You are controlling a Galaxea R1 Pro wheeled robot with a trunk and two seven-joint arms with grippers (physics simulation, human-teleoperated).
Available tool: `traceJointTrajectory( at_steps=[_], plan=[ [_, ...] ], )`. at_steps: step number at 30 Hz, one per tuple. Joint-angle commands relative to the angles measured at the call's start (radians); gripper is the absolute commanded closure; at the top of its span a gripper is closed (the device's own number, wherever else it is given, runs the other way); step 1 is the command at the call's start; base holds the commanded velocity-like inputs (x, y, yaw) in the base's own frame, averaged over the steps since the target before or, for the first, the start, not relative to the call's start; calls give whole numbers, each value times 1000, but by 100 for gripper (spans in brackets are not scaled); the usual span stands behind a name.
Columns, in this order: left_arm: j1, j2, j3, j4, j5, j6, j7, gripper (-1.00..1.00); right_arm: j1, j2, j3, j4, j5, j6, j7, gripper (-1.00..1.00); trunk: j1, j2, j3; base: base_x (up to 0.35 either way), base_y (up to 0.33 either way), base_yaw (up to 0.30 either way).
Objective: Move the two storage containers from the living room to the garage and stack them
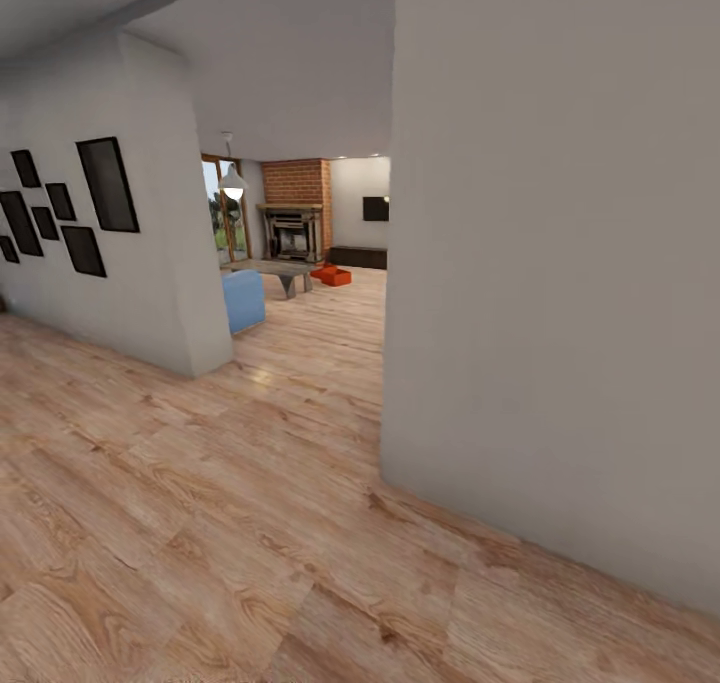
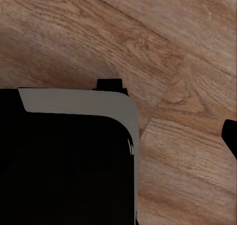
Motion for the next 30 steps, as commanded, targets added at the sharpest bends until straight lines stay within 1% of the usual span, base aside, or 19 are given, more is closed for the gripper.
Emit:
traceJointTrajectory(
  at_steps=[1,30],
  plan=[
    [-1,0,3,2,9,3,-10,-100,0,0,-1,-1,0,0,2,-100,0,-1,-1,0,0,255],
    [-1,0,3,2,9,3,-10,-100,0,0,-1,-1,0,0,2,-100,0,-1,-1,0,0,255]
  ],
)
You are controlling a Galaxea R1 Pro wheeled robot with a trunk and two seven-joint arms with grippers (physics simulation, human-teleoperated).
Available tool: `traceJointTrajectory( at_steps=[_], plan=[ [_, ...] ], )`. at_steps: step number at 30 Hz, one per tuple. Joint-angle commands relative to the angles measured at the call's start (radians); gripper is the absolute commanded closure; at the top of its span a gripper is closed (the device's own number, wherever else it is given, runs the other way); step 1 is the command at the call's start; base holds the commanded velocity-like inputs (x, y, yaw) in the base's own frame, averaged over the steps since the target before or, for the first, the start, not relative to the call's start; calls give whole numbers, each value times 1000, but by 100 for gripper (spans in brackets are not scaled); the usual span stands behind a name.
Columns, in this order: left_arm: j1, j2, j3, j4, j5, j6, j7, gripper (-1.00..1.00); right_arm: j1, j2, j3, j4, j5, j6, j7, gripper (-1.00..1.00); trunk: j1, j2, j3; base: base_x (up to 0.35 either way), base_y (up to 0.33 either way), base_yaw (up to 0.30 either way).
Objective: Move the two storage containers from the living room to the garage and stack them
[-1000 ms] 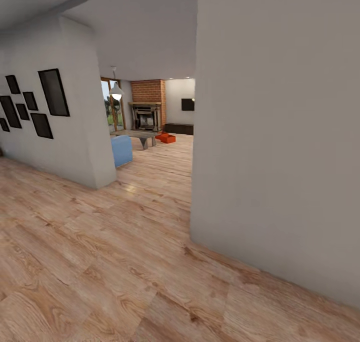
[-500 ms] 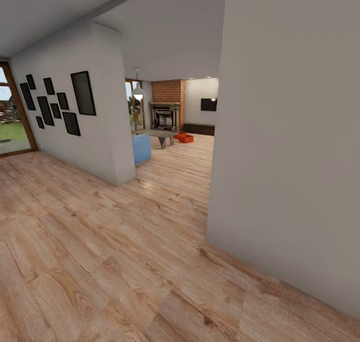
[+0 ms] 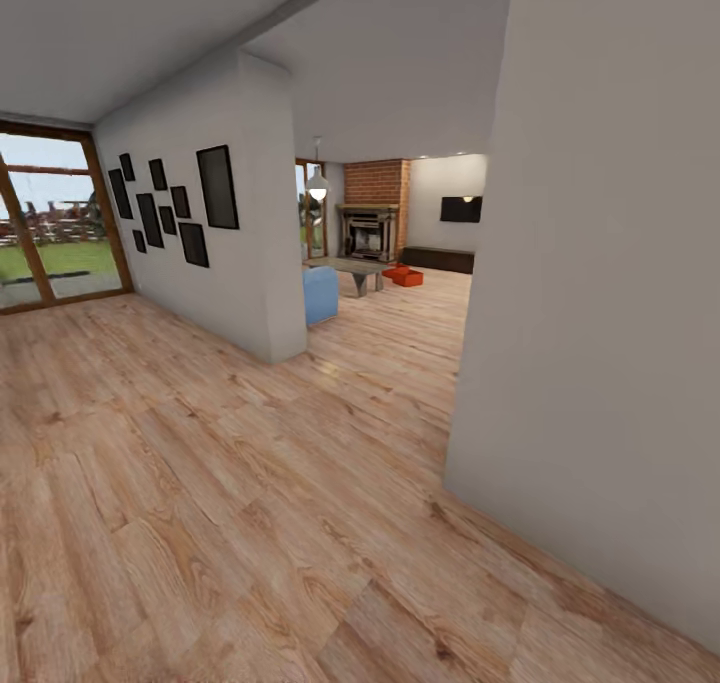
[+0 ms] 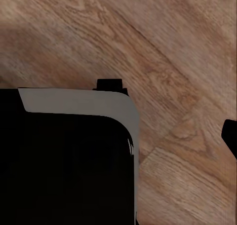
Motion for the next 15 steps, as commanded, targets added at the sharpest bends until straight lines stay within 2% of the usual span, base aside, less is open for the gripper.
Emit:
traceJointTrajectory(
  at_steps=[1,15],
  plan=[
    [-1,0,3,1,9,3,-10,-100,0,0,-1,-1,0,0,2,-100,0,-1,-1,0,0,254],
    [-1,0,3,1,9,3,-10,-100,0,0,-1,-1,0,0,2,-100,0,-1,-1,10,0,253]
  ],
)
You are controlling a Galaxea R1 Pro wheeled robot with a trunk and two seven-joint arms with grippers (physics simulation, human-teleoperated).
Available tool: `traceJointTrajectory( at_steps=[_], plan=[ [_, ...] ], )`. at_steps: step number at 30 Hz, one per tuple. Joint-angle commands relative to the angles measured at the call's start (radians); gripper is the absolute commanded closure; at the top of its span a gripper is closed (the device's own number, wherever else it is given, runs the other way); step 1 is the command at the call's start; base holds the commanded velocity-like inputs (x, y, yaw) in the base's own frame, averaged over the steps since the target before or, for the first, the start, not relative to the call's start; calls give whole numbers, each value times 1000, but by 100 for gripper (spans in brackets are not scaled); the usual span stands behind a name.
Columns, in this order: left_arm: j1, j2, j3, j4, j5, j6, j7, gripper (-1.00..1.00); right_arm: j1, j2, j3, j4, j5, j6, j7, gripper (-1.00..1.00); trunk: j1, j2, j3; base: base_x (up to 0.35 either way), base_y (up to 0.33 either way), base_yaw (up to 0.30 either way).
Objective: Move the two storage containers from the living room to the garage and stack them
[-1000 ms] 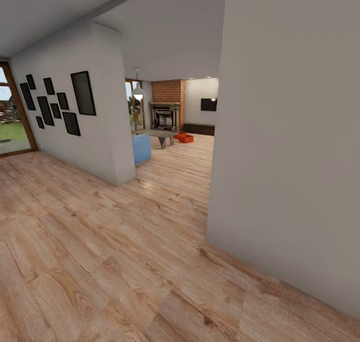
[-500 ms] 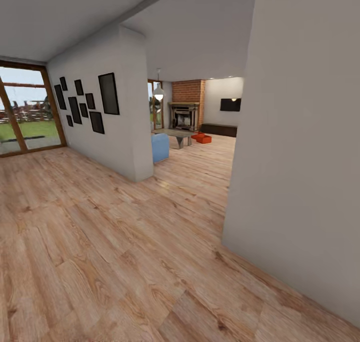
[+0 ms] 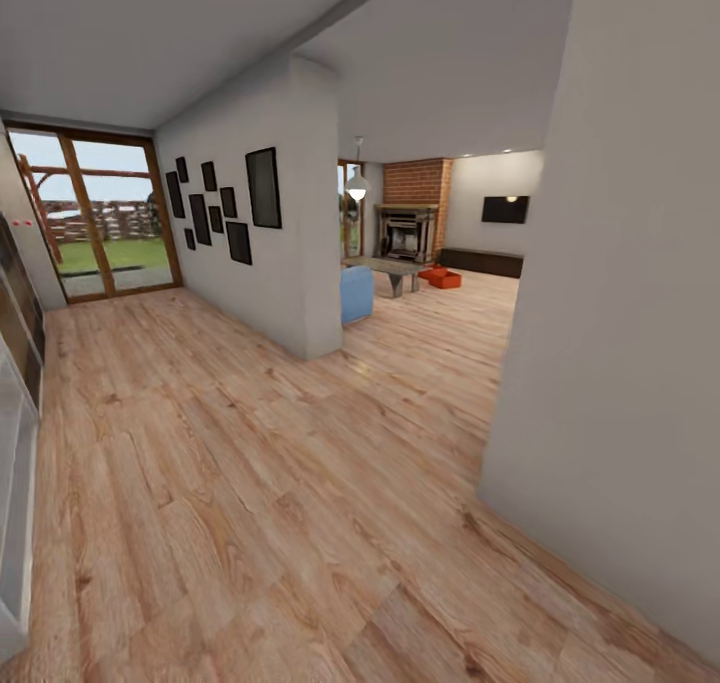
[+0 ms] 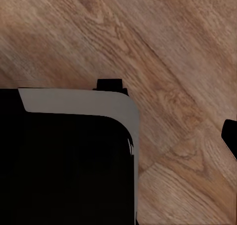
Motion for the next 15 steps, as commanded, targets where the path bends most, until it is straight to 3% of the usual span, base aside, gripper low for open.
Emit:
traceJointTrajectory(
  at_steps=[1,15],
  plan=[
    [-1,0,3,1,9,3,-10,-100,0,0,-1,-1,0,0,3,-100,0,-1,-1,214,0,132],
    [-1,0,3,1,9,3,-10,-100,0,0,-1,-1,0,0,4,-100,0,-1,-1,315,0,32]
  ],
)
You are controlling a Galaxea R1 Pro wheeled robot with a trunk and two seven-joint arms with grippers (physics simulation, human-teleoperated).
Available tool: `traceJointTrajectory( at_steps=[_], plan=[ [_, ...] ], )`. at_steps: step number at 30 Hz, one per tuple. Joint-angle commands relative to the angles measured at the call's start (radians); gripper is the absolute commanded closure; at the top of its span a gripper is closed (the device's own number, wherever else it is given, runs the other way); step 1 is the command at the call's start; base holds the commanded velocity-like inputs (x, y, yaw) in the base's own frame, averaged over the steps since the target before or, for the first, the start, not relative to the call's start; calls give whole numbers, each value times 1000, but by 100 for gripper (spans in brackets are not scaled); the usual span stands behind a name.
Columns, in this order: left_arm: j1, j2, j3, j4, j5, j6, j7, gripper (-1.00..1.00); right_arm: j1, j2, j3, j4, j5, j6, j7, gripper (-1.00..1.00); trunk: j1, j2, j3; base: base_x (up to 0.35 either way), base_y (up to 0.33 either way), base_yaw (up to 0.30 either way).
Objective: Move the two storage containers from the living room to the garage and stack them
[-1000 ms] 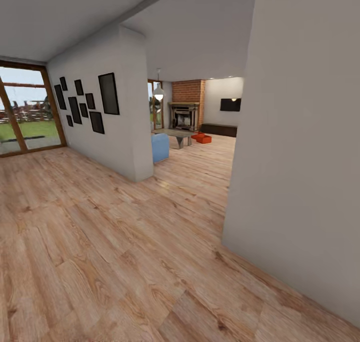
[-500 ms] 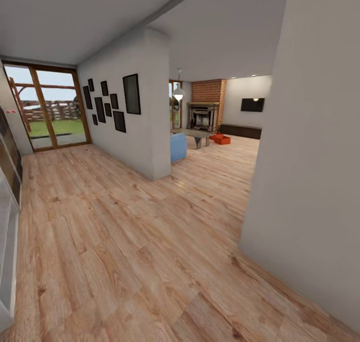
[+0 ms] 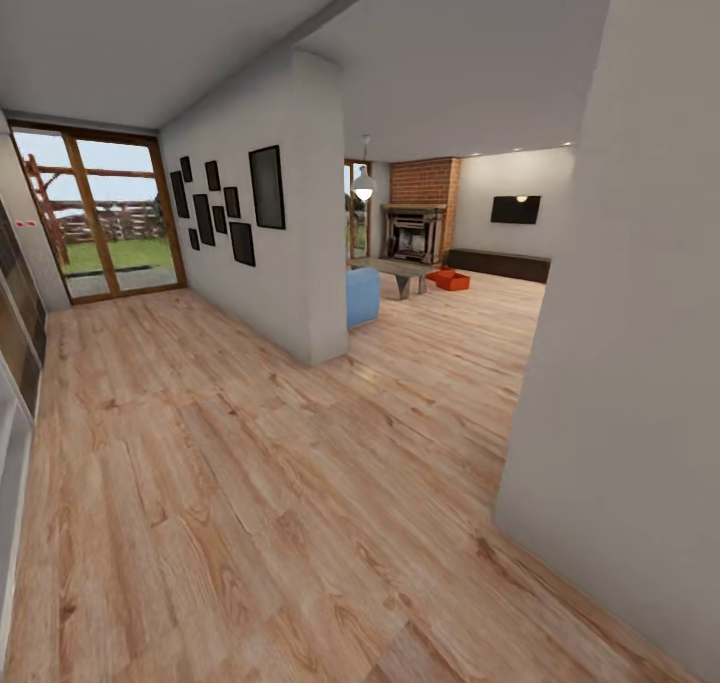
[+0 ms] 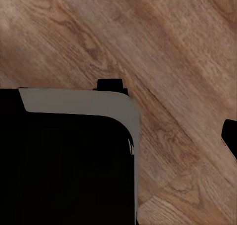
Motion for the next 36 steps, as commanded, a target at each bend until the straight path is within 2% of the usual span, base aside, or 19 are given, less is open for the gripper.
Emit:
traceJointTrajectory(
  at_steps=[1,36],
  plan=[
    [0,0,3,1,9,3,-10,-100,0,0,-1,0,0,0,3,-100,1,-1,-1,345,0,2],
    [-1,0,3,1,9,3,-10,-100,0,0,-1,0,0,0,3,-100,1,-1,-1,347,0,0]
  ],
)
